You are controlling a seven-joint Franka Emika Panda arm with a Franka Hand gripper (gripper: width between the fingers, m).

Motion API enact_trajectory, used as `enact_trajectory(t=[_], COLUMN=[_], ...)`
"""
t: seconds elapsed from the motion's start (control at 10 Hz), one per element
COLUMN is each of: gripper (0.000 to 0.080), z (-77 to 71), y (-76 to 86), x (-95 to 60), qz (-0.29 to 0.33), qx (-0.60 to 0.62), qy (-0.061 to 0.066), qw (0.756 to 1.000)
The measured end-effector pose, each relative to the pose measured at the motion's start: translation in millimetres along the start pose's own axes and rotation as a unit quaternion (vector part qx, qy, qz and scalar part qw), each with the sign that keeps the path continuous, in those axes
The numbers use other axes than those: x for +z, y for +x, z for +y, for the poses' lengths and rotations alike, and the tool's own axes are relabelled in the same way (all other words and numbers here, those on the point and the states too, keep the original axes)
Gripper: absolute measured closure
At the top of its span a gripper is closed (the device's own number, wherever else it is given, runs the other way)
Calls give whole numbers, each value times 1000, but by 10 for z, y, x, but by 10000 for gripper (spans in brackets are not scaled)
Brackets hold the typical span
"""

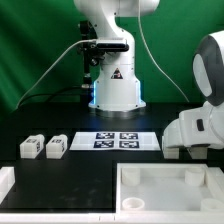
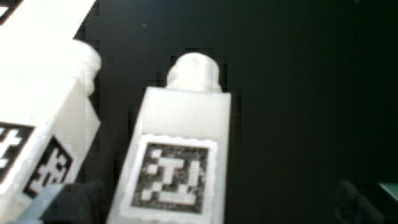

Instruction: Assemble one leg

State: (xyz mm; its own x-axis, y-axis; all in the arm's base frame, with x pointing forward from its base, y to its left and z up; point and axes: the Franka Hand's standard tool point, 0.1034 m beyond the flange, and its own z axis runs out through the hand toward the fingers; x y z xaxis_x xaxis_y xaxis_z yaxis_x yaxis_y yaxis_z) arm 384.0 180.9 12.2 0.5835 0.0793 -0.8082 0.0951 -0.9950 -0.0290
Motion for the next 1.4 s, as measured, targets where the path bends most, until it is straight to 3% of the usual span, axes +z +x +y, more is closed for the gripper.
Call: enact_trajectory(t=[0.1, 0.4, 1.4], gripper=[151, 509, 508], z=[2, 2, -6], y=[0, 0, 7], x=[1, 1, -19], qz=[0, 0, 13], qx=[0, 0, 0], qy=[0, 0, 1], qw=[1000, 1000, 1000])
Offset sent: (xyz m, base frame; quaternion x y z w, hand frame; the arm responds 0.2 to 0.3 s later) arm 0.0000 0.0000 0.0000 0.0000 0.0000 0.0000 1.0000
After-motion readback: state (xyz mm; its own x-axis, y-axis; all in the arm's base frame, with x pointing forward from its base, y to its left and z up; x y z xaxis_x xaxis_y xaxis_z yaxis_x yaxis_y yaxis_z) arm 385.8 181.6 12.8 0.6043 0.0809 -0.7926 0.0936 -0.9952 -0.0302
